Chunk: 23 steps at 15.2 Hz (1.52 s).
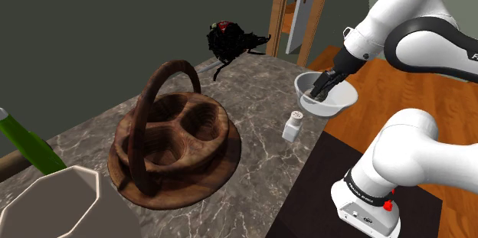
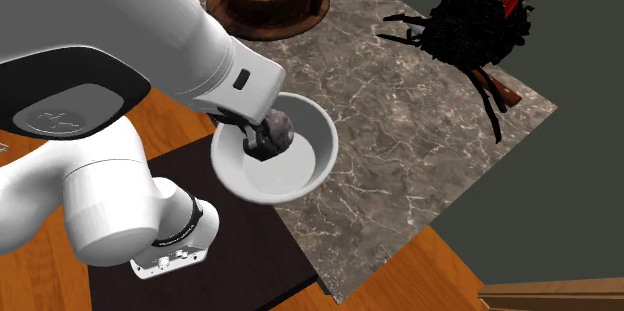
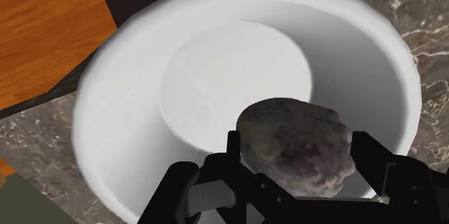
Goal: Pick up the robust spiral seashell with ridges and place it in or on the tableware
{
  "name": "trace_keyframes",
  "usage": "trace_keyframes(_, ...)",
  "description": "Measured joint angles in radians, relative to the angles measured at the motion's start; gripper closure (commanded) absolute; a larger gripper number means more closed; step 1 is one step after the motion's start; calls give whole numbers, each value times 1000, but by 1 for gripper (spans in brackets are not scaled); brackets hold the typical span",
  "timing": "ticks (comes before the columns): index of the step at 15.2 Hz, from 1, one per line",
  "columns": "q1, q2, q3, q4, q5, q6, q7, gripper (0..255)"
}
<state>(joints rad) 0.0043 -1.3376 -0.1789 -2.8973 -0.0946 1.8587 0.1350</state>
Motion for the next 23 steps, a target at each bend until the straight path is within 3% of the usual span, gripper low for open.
trace_keyframes(21, 36, 132, 37, 323, 36, -189, 16, 255)
trace_keyframes(23, 23, 113, 3, 340, 11, -223, -14, 255)
